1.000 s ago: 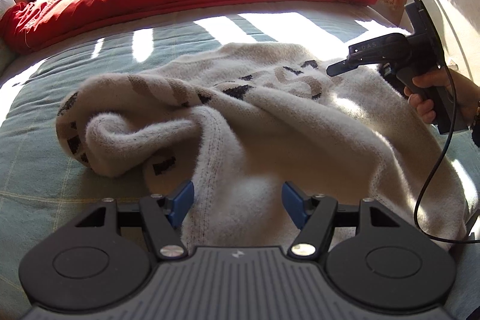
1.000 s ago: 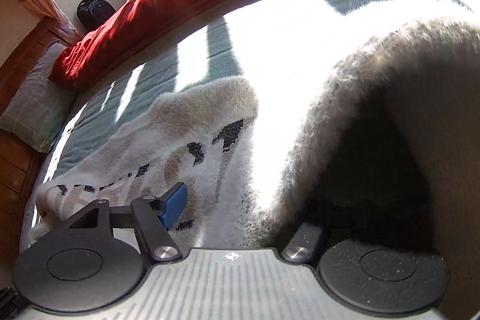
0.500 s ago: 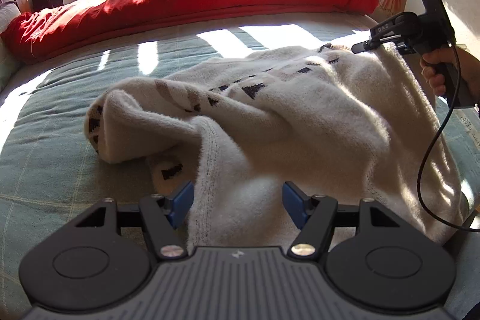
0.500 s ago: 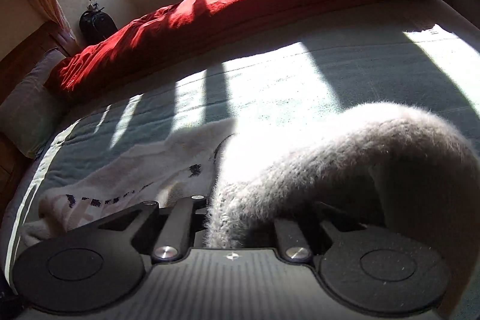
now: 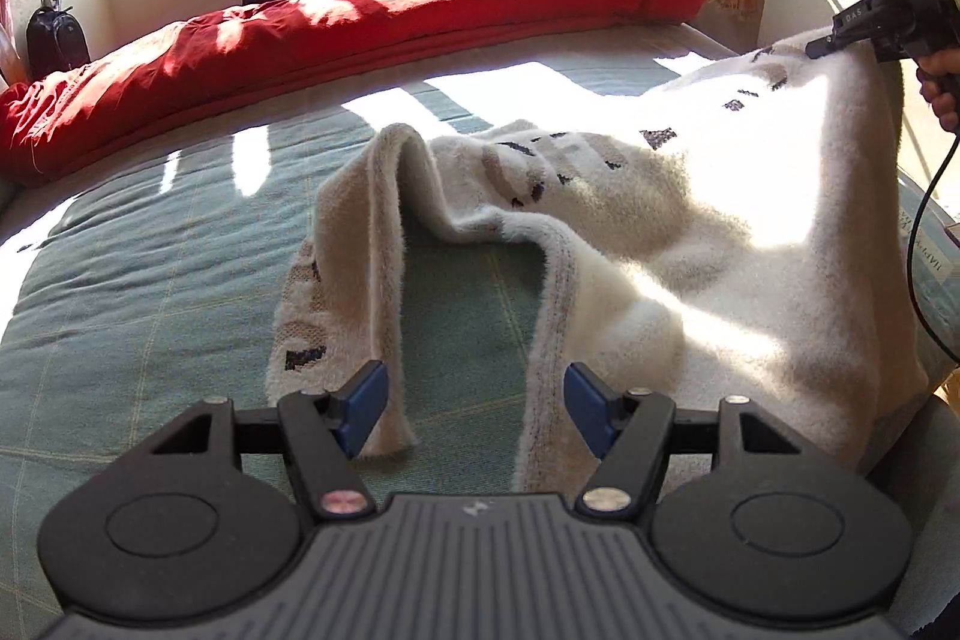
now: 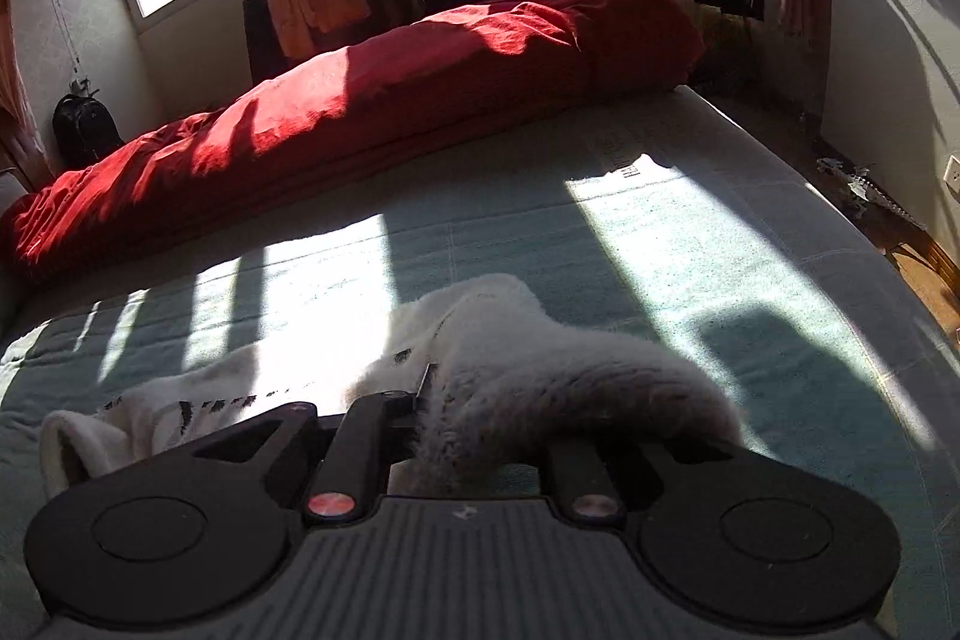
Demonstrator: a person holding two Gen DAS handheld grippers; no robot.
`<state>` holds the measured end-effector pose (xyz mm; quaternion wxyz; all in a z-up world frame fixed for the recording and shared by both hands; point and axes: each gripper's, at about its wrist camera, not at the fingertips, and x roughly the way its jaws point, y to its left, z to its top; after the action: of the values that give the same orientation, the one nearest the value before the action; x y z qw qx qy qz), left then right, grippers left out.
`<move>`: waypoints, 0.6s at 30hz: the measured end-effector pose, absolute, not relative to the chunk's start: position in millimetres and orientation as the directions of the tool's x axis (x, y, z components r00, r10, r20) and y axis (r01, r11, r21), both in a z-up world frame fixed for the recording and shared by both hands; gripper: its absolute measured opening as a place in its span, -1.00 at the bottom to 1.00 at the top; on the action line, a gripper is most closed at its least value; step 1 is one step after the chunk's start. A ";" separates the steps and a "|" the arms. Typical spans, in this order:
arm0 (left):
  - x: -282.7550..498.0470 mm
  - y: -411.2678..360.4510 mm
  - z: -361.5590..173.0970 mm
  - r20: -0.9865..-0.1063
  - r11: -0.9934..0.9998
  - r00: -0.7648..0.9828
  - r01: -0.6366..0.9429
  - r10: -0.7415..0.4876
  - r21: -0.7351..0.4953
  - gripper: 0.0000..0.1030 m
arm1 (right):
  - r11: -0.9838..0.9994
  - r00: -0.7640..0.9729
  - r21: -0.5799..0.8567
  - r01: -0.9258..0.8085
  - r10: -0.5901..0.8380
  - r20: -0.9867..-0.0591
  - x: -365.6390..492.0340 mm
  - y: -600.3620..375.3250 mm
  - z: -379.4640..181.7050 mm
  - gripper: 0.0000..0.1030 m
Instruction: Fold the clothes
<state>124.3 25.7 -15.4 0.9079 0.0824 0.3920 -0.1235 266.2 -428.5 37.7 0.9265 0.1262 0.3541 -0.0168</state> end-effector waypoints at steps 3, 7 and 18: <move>124.3 9.8 -14.5 -0.733 0.942 0.655 0.331 -0.183 0.060 0.29 | 0.968 0.754 0.189 0.168 -0.003 -0.657 249.4 -459.2 46.3 -0.73; 134.9 -13.0 -23.1 -0.747 0.913 0.619 0.405 -0.244 0.038 0.35 | 0.967 0.743 0.167 0.192 -0.033 -0.669 238.5 -478.9 48.5 -0.73; 167.6 -99.0 -52.7 -0.797 0.792 0.482 0.610 -0.364 0.007 0.35 | 0.976 0.685 0.183 0.118 0.053 -0.727 246.0 -466.2 56.2 -0.72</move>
<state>167.6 -99.0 -52.7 0.8482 0.1463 0.4204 -0.2873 246.0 -466.2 56.2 0.9114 0.1080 0.3967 -0.0178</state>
